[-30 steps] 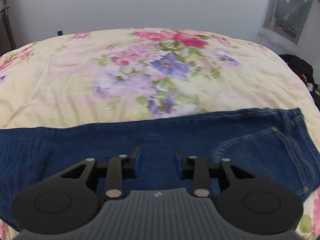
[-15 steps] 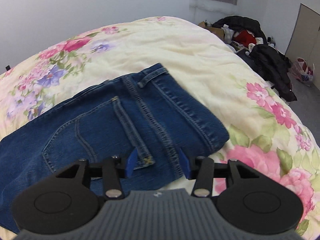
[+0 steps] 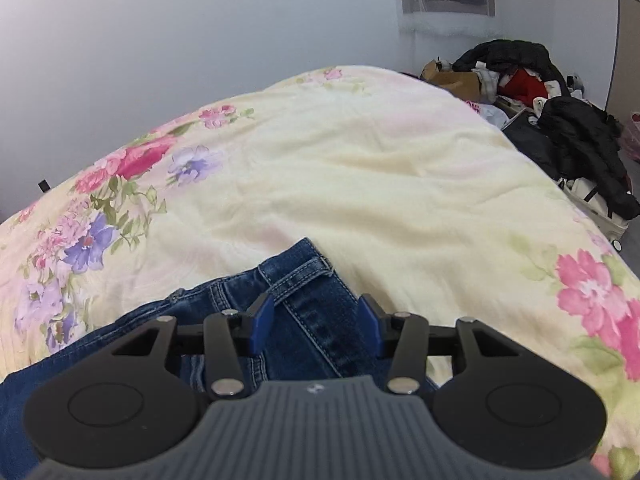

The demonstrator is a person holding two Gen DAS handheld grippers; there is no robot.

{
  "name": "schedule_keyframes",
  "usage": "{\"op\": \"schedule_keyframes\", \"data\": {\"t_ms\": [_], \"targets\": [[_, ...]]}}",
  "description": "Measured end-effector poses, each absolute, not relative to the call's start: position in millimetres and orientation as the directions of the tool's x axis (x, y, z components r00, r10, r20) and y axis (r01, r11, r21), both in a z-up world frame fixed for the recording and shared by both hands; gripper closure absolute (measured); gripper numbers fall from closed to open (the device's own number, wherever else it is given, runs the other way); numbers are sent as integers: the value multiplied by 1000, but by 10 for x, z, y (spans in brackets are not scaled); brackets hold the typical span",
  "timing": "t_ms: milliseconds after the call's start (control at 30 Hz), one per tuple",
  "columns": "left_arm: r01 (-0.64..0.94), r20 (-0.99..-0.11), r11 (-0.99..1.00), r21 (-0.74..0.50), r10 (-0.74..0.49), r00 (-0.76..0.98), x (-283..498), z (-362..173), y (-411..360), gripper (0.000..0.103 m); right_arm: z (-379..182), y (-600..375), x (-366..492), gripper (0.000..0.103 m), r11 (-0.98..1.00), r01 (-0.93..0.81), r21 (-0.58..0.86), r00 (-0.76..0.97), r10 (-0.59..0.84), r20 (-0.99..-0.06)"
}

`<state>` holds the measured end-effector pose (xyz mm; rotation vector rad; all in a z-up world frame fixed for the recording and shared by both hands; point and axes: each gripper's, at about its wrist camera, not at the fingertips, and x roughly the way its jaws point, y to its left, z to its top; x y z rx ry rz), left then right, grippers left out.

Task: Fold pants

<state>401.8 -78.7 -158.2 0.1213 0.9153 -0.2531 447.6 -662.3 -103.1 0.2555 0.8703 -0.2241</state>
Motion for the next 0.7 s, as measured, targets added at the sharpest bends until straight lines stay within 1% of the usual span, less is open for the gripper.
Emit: {"op": "schedule_keyframes", "data": {"t_ms": [100,133,167,200,300,433,500,567,633,700], "targets": [[274,-798,962,5,-161,581,4061,-1672,-816,80,-1306,-6600,4733,58,957,285,51,568,-126,-813],[270,-796,963,4,-161,584,4070,-1681,-820,80,-1373,-6614,4776,53,954,298,44,560,-137,-817],[265,-794,964,2,-160,587,4078,-1680,-826,80,-1408,-6636,4794,50,948,313,55,563,-138,-815],[260,-793,966,3,-156,588,4088,-1677,-838,80,-1422,-6656,4798,50,944,323,71,566,-133,-813],[250,-782,968,23,-138,607,4045,-1647,-866,80,-1307,-6675,4682,50,945,316,83,591,-128,-796],[252,-755,967,46,-132,643,3888,-1584,-880,80,-989,-6818,4186,51,934,334,124,634,-126,-763],[234,-753,972,35,-128,646,3810,-1556,-852,80,-899,-6959,3843,51,904,389,176,642,-129,-756],[206,-753,979,12,-127,646,3725,-1536,-812,80,-903,-7127,3505,51,847,465,259,643,-122,-756],[193,-751,981,-2,-129,647,3641,-1531,-785,80,-1015,-7303,3201,50,752,544,371,644,-92,-759],[188,-751,982,-1,-125,649,3563,-1533,-775,80,-1216,-7431,3016,50,654,587,477,657,-41,-753]]}}
